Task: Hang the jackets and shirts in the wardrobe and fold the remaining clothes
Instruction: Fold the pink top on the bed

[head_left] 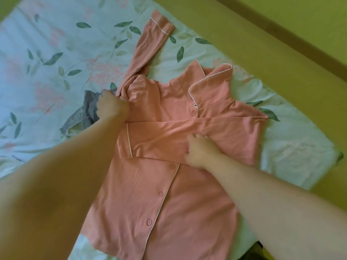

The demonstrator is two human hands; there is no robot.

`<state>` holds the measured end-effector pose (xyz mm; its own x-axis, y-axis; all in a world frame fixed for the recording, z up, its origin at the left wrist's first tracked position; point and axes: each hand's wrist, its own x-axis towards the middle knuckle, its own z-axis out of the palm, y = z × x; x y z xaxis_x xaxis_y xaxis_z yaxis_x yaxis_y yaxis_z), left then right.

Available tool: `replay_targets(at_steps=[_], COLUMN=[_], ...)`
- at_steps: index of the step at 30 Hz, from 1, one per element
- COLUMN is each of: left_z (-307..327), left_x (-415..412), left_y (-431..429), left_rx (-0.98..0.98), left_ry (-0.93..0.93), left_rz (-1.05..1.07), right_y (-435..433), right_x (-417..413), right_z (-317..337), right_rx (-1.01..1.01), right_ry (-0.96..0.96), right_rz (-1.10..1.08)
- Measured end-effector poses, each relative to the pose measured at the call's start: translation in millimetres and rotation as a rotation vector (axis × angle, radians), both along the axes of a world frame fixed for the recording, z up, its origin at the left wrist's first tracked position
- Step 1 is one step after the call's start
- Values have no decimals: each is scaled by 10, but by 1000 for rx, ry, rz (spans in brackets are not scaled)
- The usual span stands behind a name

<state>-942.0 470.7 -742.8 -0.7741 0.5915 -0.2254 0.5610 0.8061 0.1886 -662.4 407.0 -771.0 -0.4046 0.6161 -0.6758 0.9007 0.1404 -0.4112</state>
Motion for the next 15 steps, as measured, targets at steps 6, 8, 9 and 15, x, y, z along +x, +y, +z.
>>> replay_targets(at_steps=[6,8,9,15], left_z=[-123,-134,-112,-26], left_x=[-306,-389,-413,-808], left_y=[286,314,318,317], left_rx=[23,154,213,322], left_ry=[-350,-505,-576,-759], left_rz=[206,329,367,469], right_y=[78,117,126,166], right_x=[-139,-191,-194,-239], right_z=[-197,-206,-213,-219], right_rx=[-85,-112,-114,-129], right_ry=[-152,-181,-191,-234], right_rz=[-10,-6,-7,-8])
